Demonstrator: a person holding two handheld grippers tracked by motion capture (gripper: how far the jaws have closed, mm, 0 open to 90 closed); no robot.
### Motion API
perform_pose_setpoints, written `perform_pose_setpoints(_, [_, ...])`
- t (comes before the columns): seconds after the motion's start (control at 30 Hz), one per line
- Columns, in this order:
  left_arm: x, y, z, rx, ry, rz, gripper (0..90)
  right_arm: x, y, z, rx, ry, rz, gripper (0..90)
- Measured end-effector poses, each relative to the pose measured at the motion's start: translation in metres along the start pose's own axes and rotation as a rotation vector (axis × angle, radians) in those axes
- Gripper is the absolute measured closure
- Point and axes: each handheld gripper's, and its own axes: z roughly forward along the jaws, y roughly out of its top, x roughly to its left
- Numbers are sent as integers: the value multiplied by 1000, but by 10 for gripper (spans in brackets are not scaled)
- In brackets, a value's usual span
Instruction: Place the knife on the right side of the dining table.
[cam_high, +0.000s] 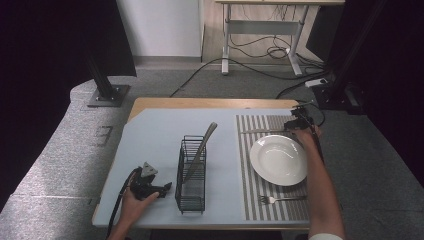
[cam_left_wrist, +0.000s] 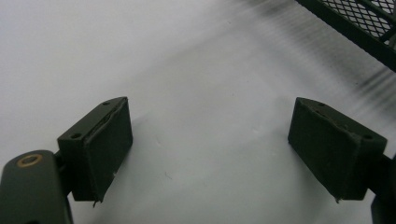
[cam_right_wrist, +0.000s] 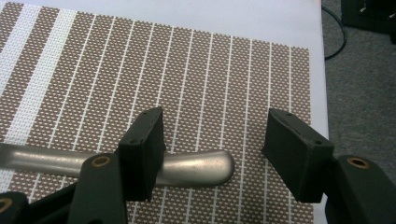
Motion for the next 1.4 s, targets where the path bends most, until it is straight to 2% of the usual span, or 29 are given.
perform_pose_setpoints(0.17, [0,0,0,0,-1,-1,131,-3,-2,-2,-4,-6,16,384])
perform_pose_setpoints(0.23, [0,0,0,0,-1,0,131,-5,-3,-6,-38,0,37,387])
perform_pose_setpoints(0.3, [0,0,0,0,-1,-1,130,-6,-3,-13,-79,36,66,389])
perform_pose_setpoints(0.37, [0,0,0,0,-1,0,130,-6,-3,-17,-91,47,68,389])
perform_pose_setpoints(0.4, [0,0,0,0,-1,0,130,-4,-3,-26,-115,63,67,391])
perform_pose_setpoints(0.63, [0,0,0,0,0,0,131,7,-11,-50,-166,143,77,390])
perform_pose_setpoints(0.73, [0,0,0,0,0,1,131,16,-17,-58,-180,179,86,391])
perform_pose_setpoints(1.0, [0,0,0,1,0,1,131,44,-31,-81,-229,248,65,394])
perform_pose_setpoints(1.03, [0,0,0,1,0,1,131,44,-31,-81,-229,248,65,394])
perform_pose_setpoints(1.07, [0,0,0,1,0,0,131,52,-36,-86,-243,275,69,392])
perform_pose_setpoints(1.1, [0,0,0,1,0,0,131,52,-36,-86,-243,275,69,392])
perform_pose_setpoints(1.13, [0,0,0,1,0,0,131,60,-41,-91,-258,312,70,391])
perform_pose_setpoints(1.23, [0,0,0,1,0,0,130,67,-46,-95,-274,332,64,388])
perform_pose_setpoints(1.27, [0,0,0,1,-1,0,131,75,-51,-100,-283,346,57,381])
perform_pose_setpoints(1.4, [0,0,0,0,0,0,131,92,-62,-109,-304,384,34,377])
